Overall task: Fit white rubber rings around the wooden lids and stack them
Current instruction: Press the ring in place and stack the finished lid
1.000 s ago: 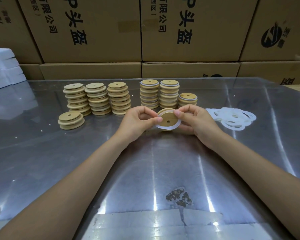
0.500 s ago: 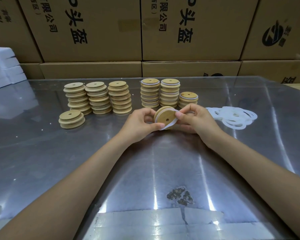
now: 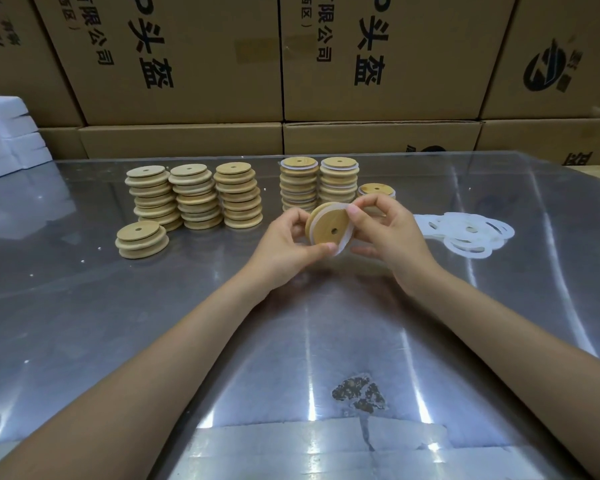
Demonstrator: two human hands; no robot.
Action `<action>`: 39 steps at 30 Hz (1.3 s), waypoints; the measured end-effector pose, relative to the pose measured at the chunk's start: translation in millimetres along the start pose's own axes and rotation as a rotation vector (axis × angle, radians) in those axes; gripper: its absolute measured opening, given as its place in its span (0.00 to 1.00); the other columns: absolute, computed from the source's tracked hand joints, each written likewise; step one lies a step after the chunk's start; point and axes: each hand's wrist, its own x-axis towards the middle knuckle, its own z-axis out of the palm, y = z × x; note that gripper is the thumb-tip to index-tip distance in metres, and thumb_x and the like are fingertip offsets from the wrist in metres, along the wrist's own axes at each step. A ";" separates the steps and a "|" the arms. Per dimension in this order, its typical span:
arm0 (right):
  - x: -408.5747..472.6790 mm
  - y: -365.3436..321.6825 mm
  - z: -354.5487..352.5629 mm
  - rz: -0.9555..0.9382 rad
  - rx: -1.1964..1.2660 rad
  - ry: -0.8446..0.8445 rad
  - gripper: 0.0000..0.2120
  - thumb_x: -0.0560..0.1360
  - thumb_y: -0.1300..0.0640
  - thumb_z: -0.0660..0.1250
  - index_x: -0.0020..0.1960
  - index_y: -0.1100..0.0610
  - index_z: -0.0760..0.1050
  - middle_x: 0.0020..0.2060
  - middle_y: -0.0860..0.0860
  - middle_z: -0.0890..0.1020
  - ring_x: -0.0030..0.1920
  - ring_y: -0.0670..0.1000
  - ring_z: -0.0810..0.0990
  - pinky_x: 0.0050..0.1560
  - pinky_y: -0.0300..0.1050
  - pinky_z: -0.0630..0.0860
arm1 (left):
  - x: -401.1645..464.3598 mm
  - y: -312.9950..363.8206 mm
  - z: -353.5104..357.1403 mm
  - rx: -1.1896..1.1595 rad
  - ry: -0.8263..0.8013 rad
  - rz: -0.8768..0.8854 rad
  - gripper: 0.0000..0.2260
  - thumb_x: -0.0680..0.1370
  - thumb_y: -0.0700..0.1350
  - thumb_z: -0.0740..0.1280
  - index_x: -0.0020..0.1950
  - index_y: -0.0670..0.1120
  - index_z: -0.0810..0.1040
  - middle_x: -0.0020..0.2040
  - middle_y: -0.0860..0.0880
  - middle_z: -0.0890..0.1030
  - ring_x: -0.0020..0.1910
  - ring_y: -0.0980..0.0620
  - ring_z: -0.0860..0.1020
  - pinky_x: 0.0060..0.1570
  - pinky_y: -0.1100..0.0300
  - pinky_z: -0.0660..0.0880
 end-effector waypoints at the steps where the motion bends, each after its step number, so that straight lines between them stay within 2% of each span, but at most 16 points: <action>1: -1.1 -0.5 2.4 -0.024 -0.007 -0.017 0.04 0.77 0.58 0.66 0.43 0.52 0.74 0.37 0.44 0.83 0.41 0.41 0.82 0.38 0.42 0.81 | 0.0 0.3 1.3 0.062 -0.012 0.044 0.14 0.69 0.36 0.76 0.47 0.46 0.73 0.45 0.49 0.81 0.44 0.54 0.79 0.49 0.56 0.76; 3: -2.7 -1.6 6.3 -0.067 -0.037 -0.049 0.03 0.77 0.60 0.66 0.45 0.54 0.75 0.38 0.48 0.84 0.41 0.42 0.82 0.40 0.47 0.81 | -0.2 0.9 2.7 0.175 -0.022 0.114 0.15 0.68 0.38 0.76 0.50 0.45 0.74 0.44 0.51 0.80 0.42 0.54 0.78 0.45 0.56 0.75; 5: -3.9 -3.0 8.1 -0.098 -0.077 -0.058 0.02 0.77 0.61 0.66 0.45 0.56 0.75 0.41 0.57 0.84 0.43 0.46 0.81 0.44 0.53 0.81 | -0.5 0.9 2.8 0.243 -0.013 0.150 0.15 0.68 0.40 0.76 0.52 0.45 0.76 0.43 0.53 0.79 0.42 0.53 0.77 0.44 0.55 0.76; 7: -3.8 -3.4 8.1 -0.111 -0.088 -0.050 0.04 0.77 0.61 0.66 0.43 0.56 0.74 0.43 0.61 0.83 0.43 0.48 0.81 0.45 0.54 0.80 | -0.4 1.0 3.2 0.266 -0.003 0.155 0.14 0.68 0.39 0.76 0.50 0.45 0.75 0.41 0.53 0.78 0.40 0.52 0.77 0.43 0.53 0.75; 10: -3.0 -2.7 8.9 -0.090 -0.072 -0.049 0.05 0.77 0.62 0.65 0.42 0.57 0.74 0.39 0.53 0.83 0.39 0.43 0.81 0.42 0.44 0.80 | 0.4 0.6 2.7 0.268 -0.003 0.151 0.13 0.69 0.38 0.75 0.46 0.46 0.73 0.39 0.53 0.76 0.38 0.52 0.74 0.42 0.54 0.73; 13: -0.8 -1.9 9.4 -0.026 -0.017 -0.031 0.07 0.78 0.62 0.63 0.42 0.56 0.74 0.36 0.49 0.82 0.37 0.41 0.81 0.38 0.38 0.80 | 1.6 -0.4 0.9 0.214 0.003 0.151 0.13 0.70 0.36 0.75 0.49 0.39 0.74 0.41 0.48 0.77 0.41 0.51 0.74 0.42 0.55 0.72; 16: -0.2 -4.1 9.4 -0.010 -0.006 -0.029 0.07 0.78 0.62 0.64 0.41 0.55 0.74 0.35 0.48 0.81 0.38 0.43 0.81 0.40 0.39 0.79 | 1.6 -0.7 2.0 0.108 0.026 0.115 0.14 0.70 0.35 0.74 0.51 0.36 0.73 0.42 0.45 0.77 0.41 0.51 0.74 0.39 0.55 0.72; 19: -2.2 -5.5 11.1 -0.072 -0.006 -0.027 0.04 0.77 0.62 0.66 0.43 0.56 0.74 0.37 0.50 0.83 0.39 0.43 0.82 0.41 0.42 0.79 | -0.2 0.2 4.2 -0.041 0.020 0.075 0.14 0.68 0.36 0.75 0.47 0.44 0.73 0.40 0.50 0.76 0.40 0.55 0.73 0.41 0.57 0.71; 22: -3.5 -3.4 10.8 -0.161 -0.123 0.007 0.04 0.75 0.60 0.68 0.44 0.55 0.74 0.39 0.50 0.83 0.42 0.45 0.81 0.44 0.47 0.79 | 0.0 3.0 4.0 -0.144 0.036 0.059 0.13 0.65 0.42 0.73 0.45 0.49 0.73 0.40 0.53 0.76 0.40 0.58 0.74 0.43 0.59 0.72; 24: -4.6 -1.9 11.5 -0.217 -0.166 0.017 0.06 0.76 0.61 0.68 0.43 0.53 0.74 0.39 0.51 0.83 0.42 0.47 0.81 0.46 0.50 0.78 | 0.6 4.0 2.3 -0.040 0.039 0.096 0.13 0.66 0.42 0.75 0.45 0.47 0.73 0.39 0.53 0.76 0.39 0.58 0.74 0.42 0.60 0.72; 27: -6.2 0.1 12.2 -0.286 -0.255 0.035 0.09 0.76 0.63 0.67 0.40 0.51 0.73 0.38 0.51 0.83 0.42 0.48 0.82 0.45 0.48 0.78 | 2.5 1.9 0.4 0.270 0.042 0.180 0.14 0.67 0.46 0.76 0.47 0.44 0.75 0.38 0.53 0.78 0.37 0.55 0.75 0.40 0.55 0.73; 29: -5.1 1.8 12.5 -0.257 -0.258 0.037 0.10 0.76 0.63 0.67 0.39 0.51 0.72 0.39 0.50 0.84 0.43 0.49 0.83 0.48 0.48 0.78 | 2.6 1.4 -0.6 0.293 0.042 0.175 0.15 0.67 0.46 0.77 0.48 0.43 0.77 0.40 0.49 0.80 0.39 0.53 0.76 0.42 0.52 0.74; 31: -2.7 2.7 12.8 -0.160 -0.175 0.030 0.10 0.76 0.64 0.65 0.39 0.54 0.71 0.40 0.56 0.84 0.44 0.53 0.83 0.51 0.52 0.78 | 3.9 2.0 -2.8 0.261 0.042 0.148 0.19 0.65 0.48 0.76 0.50 0.41 0.77 0.42 0.45 0.81 0.41 0.51 0.76 0.44 0.52 0.75; 35: -1.3 -0.7 11.7 -0.021 0.074 -0.045 0.08 0.78 0.66 0.63 0.40 0.57 0.71 0.37 0.54 0.82 0.35 0.42 0.81 0.44 0.36 0.79 | 4.9 3.3 -5.0 0.197 0.017 0.114 0.20 0.64 0.45 0.76 0.51 0.38 0.77 0.42 0.48 0.79 0.40 0.53 0.75 0.43 0.56 0.72; 37: -1.7 -1.5 11.4 -0.046 0.071 -0.058 0.08 0.77 0.66 0.64 0.40 0.58 0.72 0.35 0.51 0.82 0.34 0.41 0.81 0.40 0.34 0.78 | 3.6 3.1 -3.8 0.096 0.015 0.072 0.17 0.67 0.40 0.77 0.52 0.39 0.78 0.43 0.47 0.79 0.41 0.53 0.75 0.44 0.56 0.73; 39: -2.2 -1.6 12.1 -0.082 0.050 -0.046 0.07 0.76 0.64 0.66 0.40 0.57 0.73 0.33 0.48 0.82 0.35 0.40 0.80 0.37 0.33 0.76 | 1.7 2.1 -1.7 -0.021 0.015 0.037 0.13 0.69 0.36 0.75 0.50 0.45 0.78 0.42 0.50 0.79 0.41 0.56 0.76 0.42 0.58 0.74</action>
